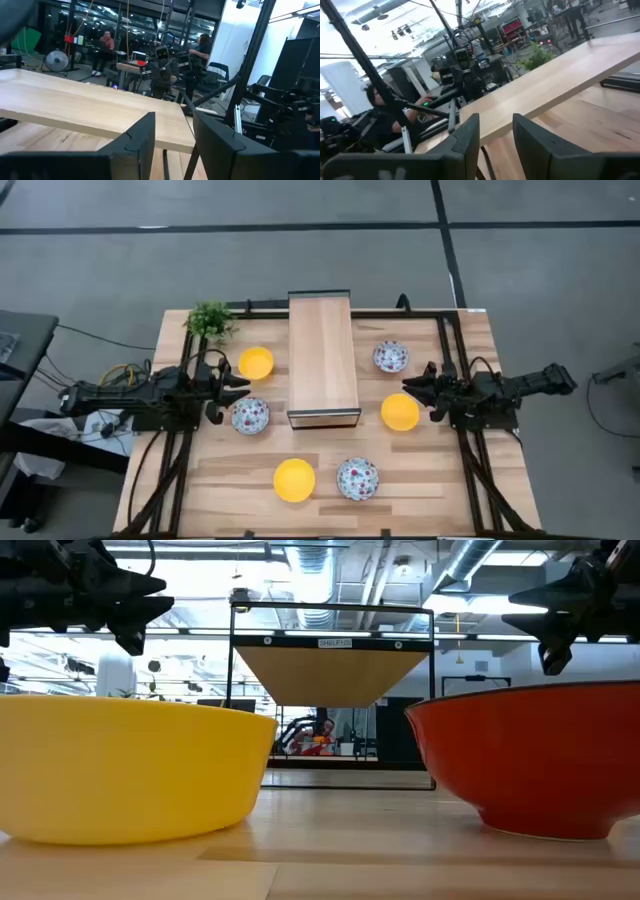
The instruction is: Pick & Place Mini bowls
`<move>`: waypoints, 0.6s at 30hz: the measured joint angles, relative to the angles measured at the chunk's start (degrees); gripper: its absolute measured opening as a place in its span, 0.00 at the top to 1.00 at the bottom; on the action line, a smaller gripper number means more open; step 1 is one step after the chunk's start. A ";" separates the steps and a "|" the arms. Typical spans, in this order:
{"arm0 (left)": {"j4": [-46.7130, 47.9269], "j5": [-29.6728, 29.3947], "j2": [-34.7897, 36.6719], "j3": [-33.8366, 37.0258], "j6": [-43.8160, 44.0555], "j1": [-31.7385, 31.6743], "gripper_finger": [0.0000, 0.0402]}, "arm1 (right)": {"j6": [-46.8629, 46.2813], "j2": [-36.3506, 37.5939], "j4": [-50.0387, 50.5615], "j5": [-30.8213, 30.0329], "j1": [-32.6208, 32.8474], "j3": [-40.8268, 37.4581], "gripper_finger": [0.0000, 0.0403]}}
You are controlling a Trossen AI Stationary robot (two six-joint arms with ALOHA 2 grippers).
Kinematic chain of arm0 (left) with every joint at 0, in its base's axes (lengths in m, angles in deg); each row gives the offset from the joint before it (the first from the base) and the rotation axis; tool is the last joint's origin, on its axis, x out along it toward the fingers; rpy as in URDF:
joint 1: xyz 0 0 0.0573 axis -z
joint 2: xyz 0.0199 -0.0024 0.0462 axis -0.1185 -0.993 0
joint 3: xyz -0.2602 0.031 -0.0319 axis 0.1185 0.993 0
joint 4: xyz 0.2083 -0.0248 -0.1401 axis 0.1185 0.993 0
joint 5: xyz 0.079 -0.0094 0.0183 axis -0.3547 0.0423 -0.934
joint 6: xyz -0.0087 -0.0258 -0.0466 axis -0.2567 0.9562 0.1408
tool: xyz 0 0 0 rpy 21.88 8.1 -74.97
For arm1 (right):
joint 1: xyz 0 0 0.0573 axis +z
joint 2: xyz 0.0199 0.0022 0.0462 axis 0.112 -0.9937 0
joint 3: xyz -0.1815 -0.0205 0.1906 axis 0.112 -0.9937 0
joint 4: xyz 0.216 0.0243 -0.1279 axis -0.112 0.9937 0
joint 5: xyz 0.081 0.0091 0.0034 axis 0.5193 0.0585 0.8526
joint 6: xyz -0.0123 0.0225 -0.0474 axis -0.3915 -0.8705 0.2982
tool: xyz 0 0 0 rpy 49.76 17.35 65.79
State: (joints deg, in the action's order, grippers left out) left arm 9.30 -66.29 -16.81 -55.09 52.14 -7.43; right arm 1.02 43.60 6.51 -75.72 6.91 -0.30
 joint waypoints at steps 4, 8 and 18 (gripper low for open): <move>-0.22 0.00 0.00 0.00 0.06 -0.01 0.67 | 0.00 0.00 -0.01 -0.58 0.00 0.03 0.73; -0.38 0.00 0.00 0.00 1.03 -0.02 0.67 | 0.00 0.00 -0.01 -0.61 0.00 0.09 0.74; -0.71 0.00 0.00 -0.12 1.57 -0.02 0.67 | -0.02 0.00 -0.25 -2.14 0.00 0.20 0.74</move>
State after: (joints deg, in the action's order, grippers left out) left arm 8.59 -66.29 -16.81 -55.20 53.71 -7.45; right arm 1.00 43.60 6.26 -77.86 6.91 -0.10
